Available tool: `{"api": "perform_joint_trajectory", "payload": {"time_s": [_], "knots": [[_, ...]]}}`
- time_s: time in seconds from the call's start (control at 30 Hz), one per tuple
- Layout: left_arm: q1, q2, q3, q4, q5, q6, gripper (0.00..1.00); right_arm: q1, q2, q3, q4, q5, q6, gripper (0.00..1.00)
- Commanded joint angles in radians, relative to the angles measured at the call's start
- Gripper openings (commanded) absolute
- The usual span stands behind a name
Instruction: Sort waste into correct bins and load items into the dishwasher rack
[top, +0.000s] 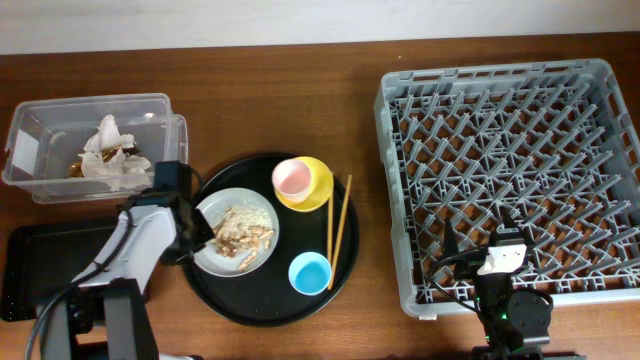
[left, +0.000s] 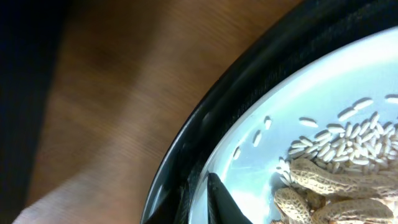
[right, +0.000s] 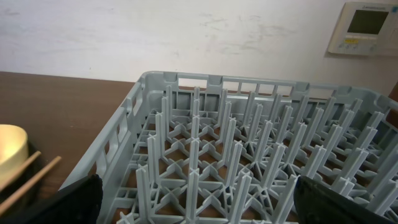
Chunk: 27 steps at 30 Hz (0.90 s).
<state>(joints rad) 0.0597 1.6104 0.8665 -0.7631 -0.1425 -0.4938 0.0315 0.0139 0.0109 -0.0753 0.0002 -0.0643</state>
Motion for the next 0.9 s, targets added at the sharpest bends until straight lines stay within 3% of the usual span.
{"api": "perform_joint_trajectory", "payload": {"time_s": [0.0, 0.17, 0.37, 0.57, 0.77, 0.87], "knots": [[0.055, 0.013, 0.055, -0.050, -0.039, -0.005, 0.18, -0.004, -0.008, -0.005, -0.006, 0.009, -0.006, 0.98], [0.063, 0.013, 0.166, -0.145, -0.038, 0.026, 0.37, -0.004, -0.008, -0.005, -0.006, 0.009, -0.006, 0.98], [0.061, 0.006, 0.314, -0.282, 0.001, 0.045, 0.38, -0.004, -0.008, -0.005, -0.006, 0.009, -0.006, 0.98], [0.029, -0.050, 0.352, -0.298, 0.365, 0.256, 0.38, -0.004, -0.008, -0.005, -0.006, 0.009, -0.006, 0.98], [-0.198, -0.054, 0.336, -0.312, 0.408, 0.302, 0.38, -0.004, -0.008, -0.005, -0.006, 0.009, -0.006, 0.98], [-0.321, -0.054, 0.313, -0.279, 0.366, 0.248, 0.38, -0.004, -0.008, -0.005, -0.006, 0.009, -0.006, 0.98]]}}
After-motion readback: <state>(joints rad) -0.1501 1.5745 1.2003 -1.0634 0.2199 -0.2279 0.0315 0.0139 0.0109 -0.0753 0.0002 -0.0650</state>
